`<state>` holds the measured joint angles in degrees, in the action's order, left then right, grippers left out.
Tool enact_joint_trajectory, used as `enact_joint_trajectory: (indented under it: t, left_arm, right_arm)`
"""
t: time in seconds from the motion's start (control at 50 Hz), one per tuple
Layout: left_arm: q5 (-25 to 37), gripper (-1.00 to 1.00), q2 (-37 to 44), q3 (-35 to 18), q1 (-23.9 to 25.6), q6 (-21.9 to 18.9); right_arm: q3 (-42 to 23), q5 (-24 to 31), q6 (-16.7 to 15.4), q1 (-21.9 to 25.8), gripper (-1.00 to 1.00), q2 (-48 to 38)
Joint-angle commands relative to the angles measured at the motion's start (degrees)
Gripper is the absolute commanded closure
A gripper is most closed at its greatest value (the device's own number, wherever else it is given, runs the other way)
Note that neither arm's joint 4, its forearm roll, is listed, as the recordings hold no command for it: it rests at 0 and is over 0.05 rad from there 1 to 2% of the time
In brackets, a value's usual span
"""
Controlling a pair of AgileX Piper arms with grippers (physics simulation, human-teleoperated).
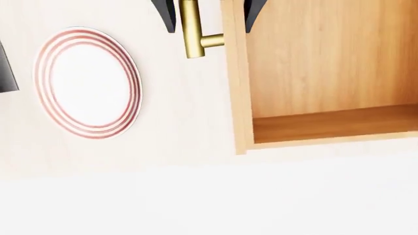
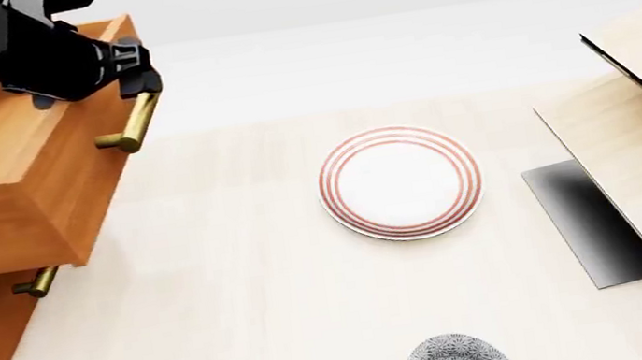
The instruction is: Open the top drawer of the cabinet and put the bowl in it.
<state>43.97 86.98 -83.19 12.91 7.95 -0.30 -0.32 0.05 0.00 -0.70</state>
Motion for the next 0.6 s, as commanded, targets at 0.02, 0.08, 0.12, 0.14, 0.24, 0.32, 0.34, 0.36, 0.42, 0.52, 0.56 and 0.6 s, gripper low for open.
enact_joint_trajectory:
  t: [0.02,0.08,0.12,0.14,0.24,0.32,0.34,0.36,0.42,0.52,0.56,0.6]
  left_arm:
    - [0.10,-1.00,0.83,-0.16,3.23,0.12]
    - [-0.02,-1.00,0.99,-0.16,4.14,0.39]
    - [-0.05,-1.00,0.75,0.01,4.21,0.38]
    - [0.09,-1.00,0.62,-0.01,4.52,0.22]
    - [0.63,-1.00,-0.19,-0.24,4.82,0.17]
    - [1.05,-1.00,-0.65,-0.45,4.89,-0.09]
    - [1.11,-1.00,-0.75,-0.43,4.93,-0.23]
    - [1.14,-1.00,-0.84,-0.39,4.89,-0.24]
    - [1.19,-1.00,-1.05,-0.38,5.17,-0.31]
    - [1.47,-1.00,-2.09,0.39,4.48,-1.72]
    - [1.63,-1.00,-3.06,0.67,3.78,-2.77]
    - [1.94,-1.00,-4.47,1.58,2.07,-4.63]
  right_arm:
    - [0.06,0.07,-0.02,0.00,-1.00,0.14]
    - [0.06,0.07,-0.02,0.00,-1.00,0.14]
    - [0.06,0.07,-0.02,-0.01,-1.00,0.11]
    - [0.06,0.07,-0.03,0.00,-1.00,0.14]
    - [0.05,0.07,-0.03,-0.01,-1.00,0.17]
    - [0.06,0.07,-0.02,0.00,-1.00,0.13]
    - [0.06,0.07,-0.02,-0.01,-1.00,0.14]
    - [0.06,0.07,-0.01,0.00,-1.00,0.13]
    - [0.06,0.07,-0.01,0.01,-1.00,0.12]
    - [0.06,0.07,-0.03,0.01,-1.00,0.14]
    - [0.06,0.07,-0.02,0.00,-1.00,0.13]
    - [0.06,0.07,-0.01,0.00,-1.00,0.15]
